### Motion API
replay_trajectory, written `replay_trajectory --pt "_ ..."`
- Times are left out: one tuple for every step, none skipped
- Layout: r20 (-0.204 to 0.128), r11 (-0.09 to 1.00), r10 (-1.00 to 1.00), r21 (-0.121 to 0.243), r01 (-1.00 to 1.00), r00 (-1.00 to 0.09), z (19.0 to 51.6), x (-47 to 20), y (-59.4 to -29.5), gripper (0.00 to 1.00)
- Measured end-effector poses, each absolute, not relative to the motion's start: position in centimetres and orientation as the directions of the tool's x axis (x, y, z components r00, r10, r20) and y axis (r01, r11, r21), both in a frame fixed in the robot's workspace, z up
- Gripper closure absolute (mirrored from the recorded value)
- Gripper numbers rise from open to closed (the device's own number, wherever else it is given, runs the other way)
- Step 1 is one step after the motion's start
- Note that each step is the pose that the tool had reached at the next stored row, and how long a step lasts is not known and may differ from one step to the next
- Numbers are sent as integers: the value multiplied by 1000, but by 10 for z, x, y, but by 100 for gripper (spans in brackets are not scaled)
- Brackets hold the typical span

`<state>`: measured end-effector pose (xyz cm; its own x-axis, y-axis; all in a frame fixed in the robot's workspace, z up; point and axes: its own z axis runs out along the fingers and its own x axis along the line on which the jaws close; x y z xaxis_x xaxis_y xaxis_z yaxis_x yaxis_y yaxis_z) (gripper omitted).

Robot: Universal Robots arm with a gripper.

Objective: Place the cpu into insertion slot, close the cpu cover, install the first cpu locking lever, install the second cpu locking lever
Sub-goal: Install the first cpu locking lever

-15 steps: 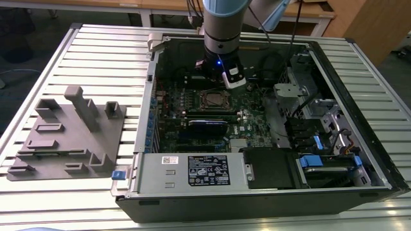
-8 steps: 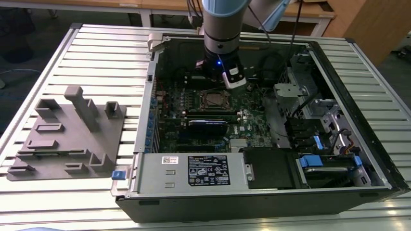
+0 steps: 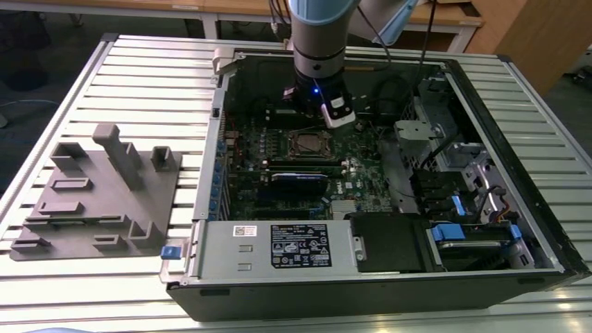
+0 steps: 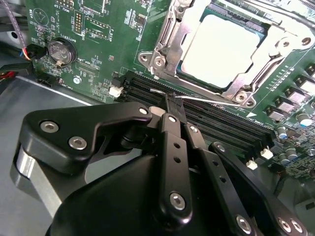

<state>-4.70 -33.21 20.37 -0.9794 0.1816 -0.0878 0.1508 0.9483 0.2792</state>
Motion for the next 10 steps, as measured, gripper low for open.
replay_trajectory --pt "-88 948 182 279 151 -979 204 -47 -332 89" --pt "-88 948 182 279 151 -979 203 -47 -332 89" --pt "-89 948 182 279 151 -979 203 -47 -333 89" --pt "-89 948 182 279 151 -979 203 -47 -333 89" --pt "-89 948 182 279 150 -979 203 -47 -333 89" --pt "-90 948 182 279 150 -979 203 -47 -334 89" --pt "-91 948 182 280 150 -979 203 -47 -334 89" --pt "-91 948 182 280 150 -979 202 -47 -334 89" --pt "-92 948 182 280 150 -979 202 -47 -334 89" --pt "-93 948 182 280 149 -979 202 -47 -334 89"
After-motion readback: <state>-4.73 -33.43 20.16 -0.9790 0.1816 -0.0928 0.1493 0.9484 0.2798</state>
